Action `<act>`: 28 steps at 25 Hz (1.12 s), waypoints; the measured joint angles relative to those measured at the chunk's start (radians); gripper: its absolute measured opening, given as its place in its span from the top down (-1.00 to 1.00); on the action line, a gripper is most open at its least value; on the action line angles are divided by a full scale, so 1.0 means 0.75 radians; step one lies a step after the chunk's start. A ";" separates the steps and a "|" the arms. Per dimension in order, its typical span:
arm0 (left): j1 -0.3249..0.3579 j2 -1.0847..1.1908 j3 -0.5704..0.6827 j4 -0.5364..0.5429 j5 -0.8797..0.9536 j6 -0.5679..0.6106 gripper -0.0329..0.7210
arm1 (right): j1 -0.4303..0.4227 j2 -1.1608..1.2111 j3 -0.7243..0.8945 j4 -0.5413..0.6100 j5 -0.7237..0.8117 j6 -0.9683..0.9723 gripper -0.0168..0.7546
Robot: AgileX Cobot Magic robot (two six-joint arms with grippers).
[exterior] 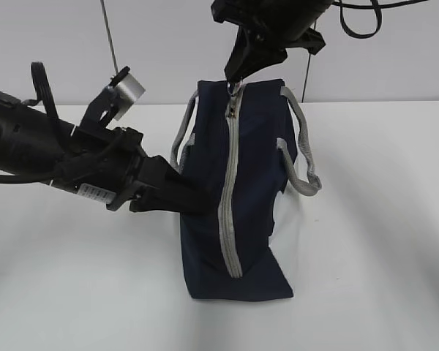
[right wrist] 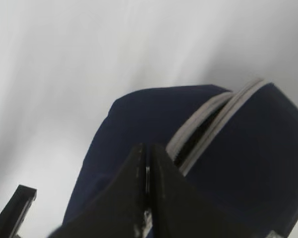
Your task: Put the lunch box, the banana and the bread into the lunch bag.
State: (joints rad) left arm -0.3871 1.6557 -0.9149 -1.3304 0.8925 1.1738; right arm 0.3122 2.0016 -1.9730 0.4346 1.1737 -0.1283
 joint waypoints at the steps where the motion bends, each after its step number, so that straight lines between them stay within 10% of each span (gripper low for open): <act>1: 0.000 0.000 0.000 0.006 0.000 0.000 0.91 | 0.000 0.000 -0.003 -0.015 -0.016 0.000 1.00; 18: 0.000 0.000 -0.002 0.043 0.011 0.000 0.91 | -0.022 0.146 -0.197 -0.170 -0.223 -0.050 1.00; 28: 0.000 0.000 -0.002 0.044 0.014 0.000 0.91 | -0.185 0.325 -0.357 0.082 -0.182 -0.130 1.00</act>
State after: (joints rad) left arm -0.3871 1.6557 -0.9165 -1.2972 0.9030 1.1738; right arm 0.1737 2.2454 -2.2407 0.4960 1.0371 -0.2260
